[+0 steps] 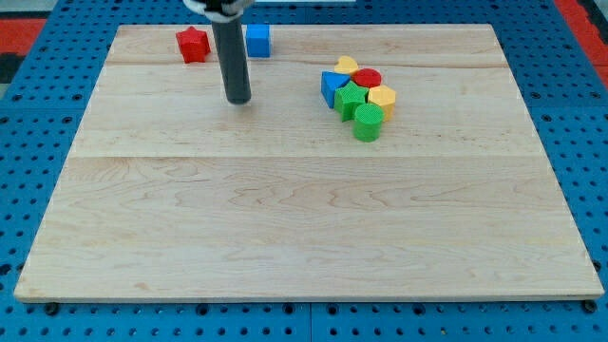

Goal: Slide the blue cube horizontal to the blue triangle

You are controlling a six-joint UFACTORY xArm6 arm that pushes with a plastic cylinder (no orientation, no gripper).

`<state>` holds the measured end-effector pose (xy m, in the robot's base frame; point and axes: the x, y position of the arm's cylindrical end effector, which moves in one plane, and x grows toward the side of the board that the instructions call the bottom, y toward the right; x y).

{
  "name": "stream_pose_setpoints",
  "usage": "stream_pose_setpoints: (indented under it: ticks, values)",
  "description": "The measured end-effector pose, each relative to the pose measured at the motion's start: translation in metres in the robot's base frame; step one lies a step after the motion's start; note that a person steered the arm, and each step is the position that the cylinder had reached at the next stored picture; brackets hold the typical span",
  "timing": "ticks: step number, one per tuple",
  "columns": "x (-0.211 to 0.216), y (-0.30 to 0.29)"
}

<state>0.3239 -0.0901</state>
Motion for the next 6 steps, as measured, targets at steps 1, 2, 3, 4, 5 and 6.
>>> stream_pose_setpoints:
  ticks: [1,2,3,4,5,6]
  values:
    - [-0.053,0.035]
    - [-0.098,0.084]
    - [-0.128,0.073]
    - [-0.13,0.016]
    - [-0.105,-0.002]
    - [-0.086,0.021]
